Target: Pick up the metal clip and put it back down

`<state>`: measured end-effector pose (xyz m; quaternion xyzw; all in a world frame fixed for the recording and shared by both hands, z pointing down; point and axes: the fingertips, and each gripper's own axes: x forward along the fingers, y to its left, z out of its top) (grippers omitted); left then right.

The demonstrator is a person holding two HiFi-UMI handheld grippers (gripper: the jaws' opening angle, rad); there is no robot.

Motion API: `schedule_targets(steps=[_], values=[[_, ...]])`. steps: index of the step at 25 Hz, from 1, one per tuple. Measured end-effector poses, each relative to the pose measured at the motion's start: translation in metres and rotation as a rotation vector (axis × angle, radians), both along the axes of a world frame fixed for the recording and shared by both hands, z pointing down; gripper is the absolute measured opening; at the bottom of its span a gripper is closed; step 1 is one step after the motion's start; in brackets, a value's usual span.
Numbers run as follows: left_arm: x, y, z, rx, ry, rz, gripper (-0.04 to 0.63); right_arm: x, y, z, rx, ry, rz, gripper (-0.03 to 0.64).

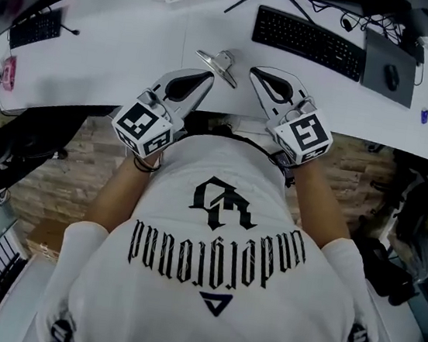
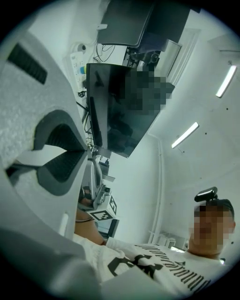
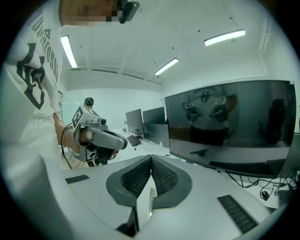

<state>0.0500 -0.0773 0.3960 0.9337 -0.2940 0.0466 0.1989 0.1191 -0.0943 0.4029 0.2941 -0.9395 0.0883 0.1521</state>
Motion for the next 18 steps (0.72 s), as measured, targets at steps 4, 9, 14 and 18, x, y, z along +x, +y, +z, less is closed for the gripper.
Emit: schedule_targets(steps=[4, 9, 14, 18], values=[[0.000, 0.009, -0.023, 0.040, -0.005, -0.019, 0.014, 0.008, 0.012, -0.033, 0.042, -0.020, -0.016, 0.015], [-0.006, 0.014, -0.054, 0.095, -0.004, -0.069, 0.014, 0.017, 0.020, -0.066, 0.094, -0.039, -0.040, 0.015], [-0.014, 0.023, -0.081, 0.155, -0.017, -0.156, 0.014, 0.033, 0.028, -0.082, 0.112, -0.064, -0.047, 0.015], [-0.021, 0.036, -0.087, 0.161, -0.031, -0.193, 0.014, 0.033, 0.036, -0.086, 0.113, -0.071, -0.074, 0.015]])
